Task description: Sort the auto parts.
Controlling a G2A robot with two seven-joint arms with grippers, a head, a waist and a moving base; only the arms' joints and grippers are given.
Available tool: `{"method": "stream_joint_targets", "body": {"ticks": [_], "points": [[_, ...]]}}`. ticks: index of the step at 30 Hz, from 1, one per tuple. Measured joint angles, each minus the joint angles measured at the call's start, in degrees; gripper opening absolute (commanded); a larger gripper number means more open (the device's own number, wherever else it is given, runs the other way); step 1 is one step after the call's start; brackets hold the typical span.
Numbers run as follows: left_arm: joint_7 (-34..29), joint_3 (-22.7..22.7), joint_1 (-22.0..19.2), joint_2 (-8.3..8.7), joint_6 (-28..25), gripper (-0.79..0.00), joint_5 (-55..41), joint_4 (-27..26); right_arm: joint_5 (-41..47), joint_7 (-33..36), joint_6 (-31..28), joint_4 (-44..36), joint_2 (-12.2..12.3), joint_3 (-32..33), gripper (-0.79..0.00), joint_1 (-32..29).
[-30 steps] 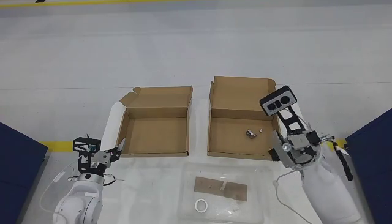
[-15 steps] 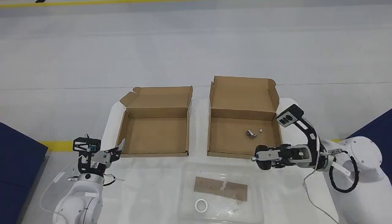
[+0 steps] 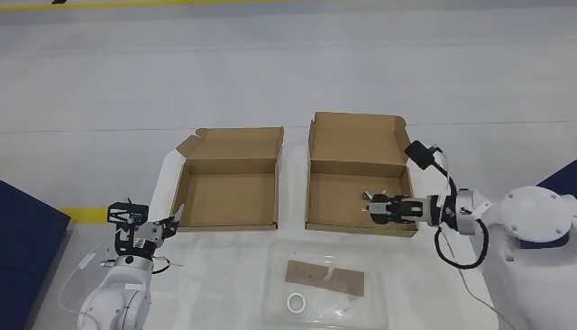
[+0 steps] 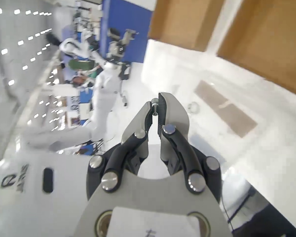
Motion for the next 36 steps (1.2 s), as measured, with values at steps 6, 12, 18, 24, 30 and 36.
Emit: {"method": "stream_joint_targets", "body": {"ticks": [6,12,18,24,30,36], "points": [[0.0,0.0,0.0,0.0,0.0,0.0,0.0,0.0,-13.7,-0.7,2.1,6.1,0.3,-8.6,-0.785,7.9],[0.0,0.0,0.0,0.0,0.0,0.0,0.0,0.0,-13.8,-0.5,1.5,8.8,0.2,-10.7,-0.785,9.9],[0.0,0.0,0.0,0.0,0.0,0.0,0.0,0.0,-13.8,-0.6,1.5,8.8,0.2,-10.7,-0.785,9.9],[0.0,0.0,0.0,0.0,0.0,0.0,0.0,0.0,-14.1,-1.4,1.6,9.4,0.1,-11.4,-0.785,9.6],[0.0,0.0,0.0,0.0,0.0,0.0,0.0,0.0,-17.4,-2.1,5.1,18.2,-0.9,-19.5,-0.785,18.1],[0.0,0.0,0.0,0.0,0.0,0.0,0.0,0.0,-23.5,-3.7,7.5,29.5,-3.6,-32.0,-0.785,30.7]]}}
